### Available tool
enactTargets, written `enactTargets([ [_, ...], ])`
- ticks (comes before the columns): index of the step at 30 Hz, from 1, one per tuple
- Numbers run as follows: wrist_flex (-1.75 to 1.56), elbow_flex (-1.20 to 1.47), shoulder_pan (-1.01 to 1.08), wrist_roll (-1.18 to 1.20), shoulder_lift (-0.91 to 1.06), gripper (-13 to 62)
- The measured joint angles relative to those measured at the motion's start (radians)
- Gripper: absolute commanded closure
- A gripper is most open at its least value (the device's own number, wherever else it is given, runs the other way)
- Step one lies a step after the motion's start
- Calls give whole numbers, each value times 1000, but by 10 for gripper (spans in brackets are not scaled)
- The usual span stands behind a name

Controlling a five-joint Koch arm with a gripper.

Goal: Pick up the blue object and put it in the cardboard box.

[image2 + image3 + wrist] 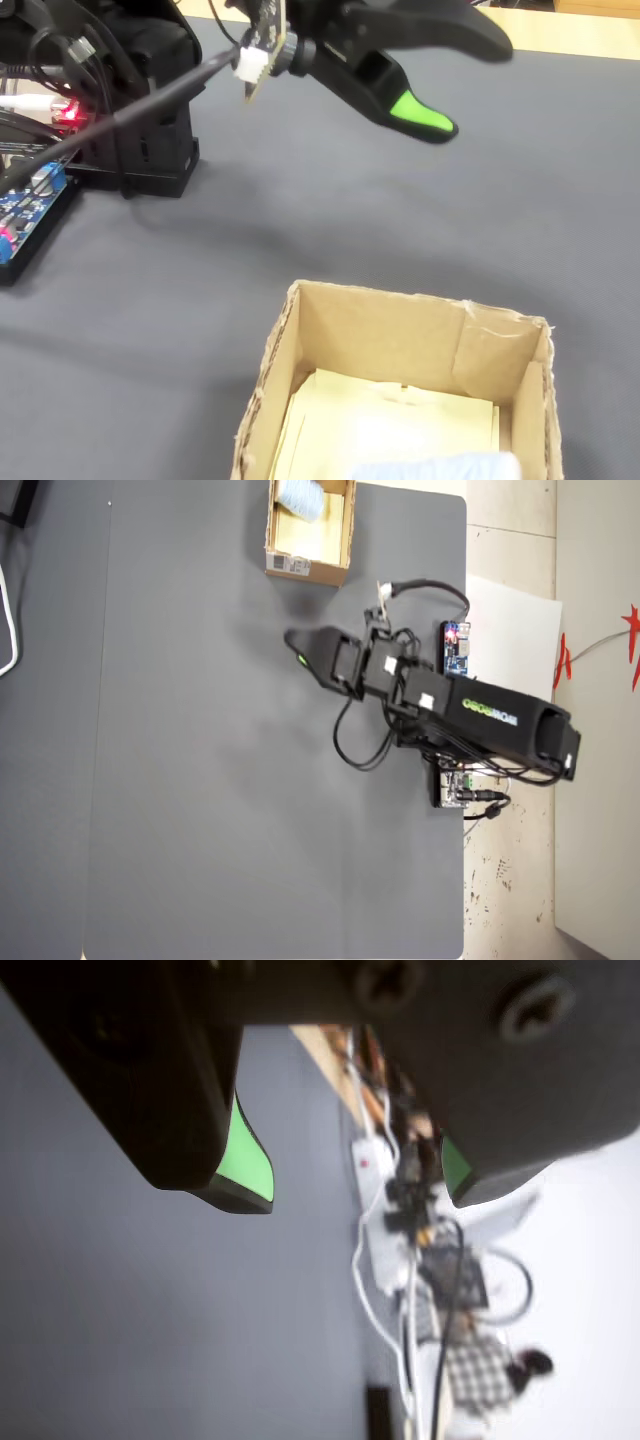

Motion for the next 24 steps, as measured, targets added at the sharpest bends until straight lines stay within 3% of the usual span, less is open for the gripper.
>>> enactTargets([
  [24,-230,506,-184,34,15,145],
])
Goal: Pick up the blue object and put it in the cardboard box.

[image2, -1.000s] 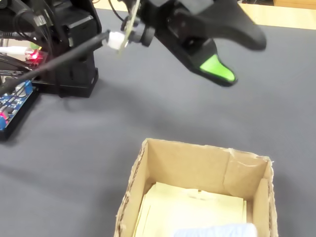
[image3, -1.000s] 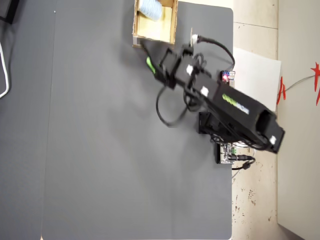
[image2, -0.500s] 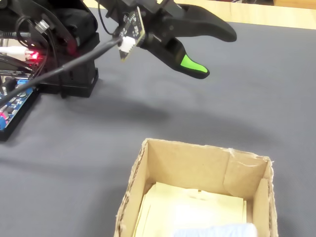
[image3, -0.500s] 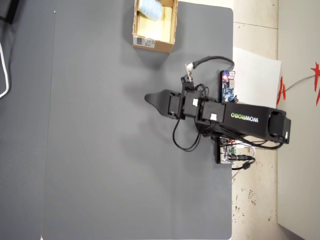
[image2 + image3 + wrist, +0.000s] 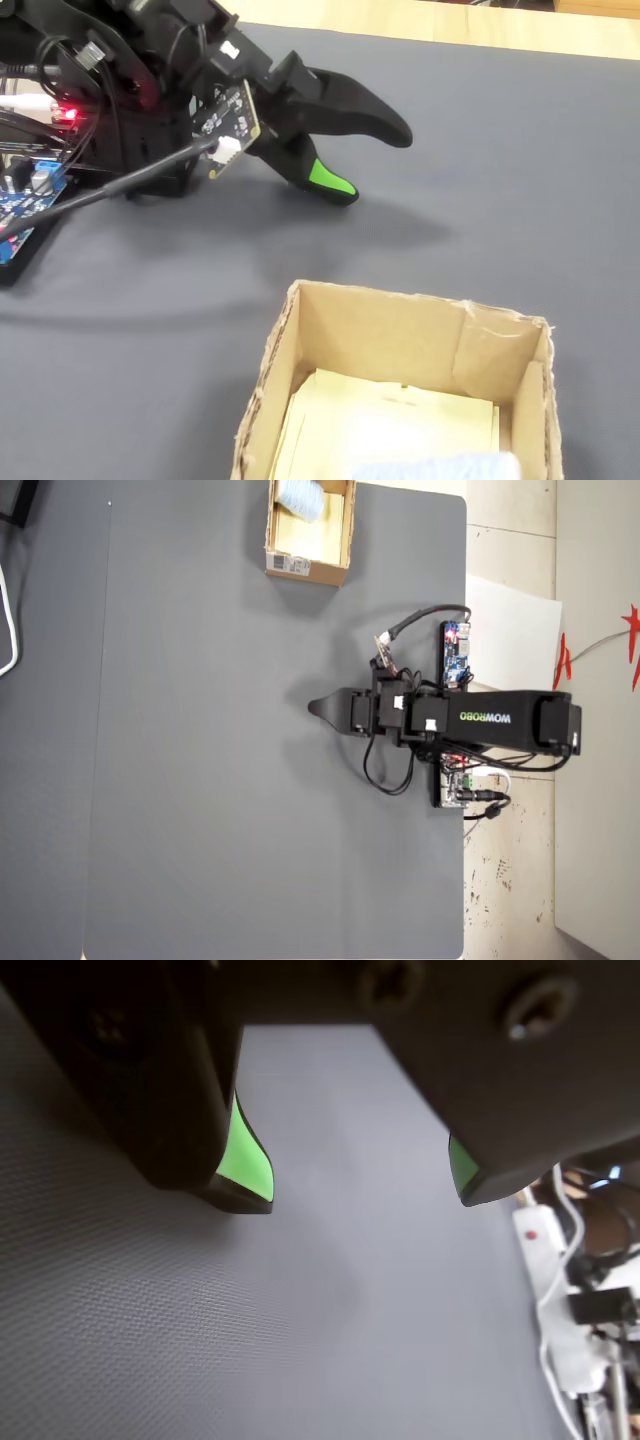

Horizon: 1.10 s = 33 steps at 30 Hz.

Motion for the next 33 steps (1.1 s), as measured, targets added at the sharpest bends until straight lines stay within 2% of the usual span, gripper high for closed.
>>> enactTargets([
  [33,77,21,-23,3,0,146],
])
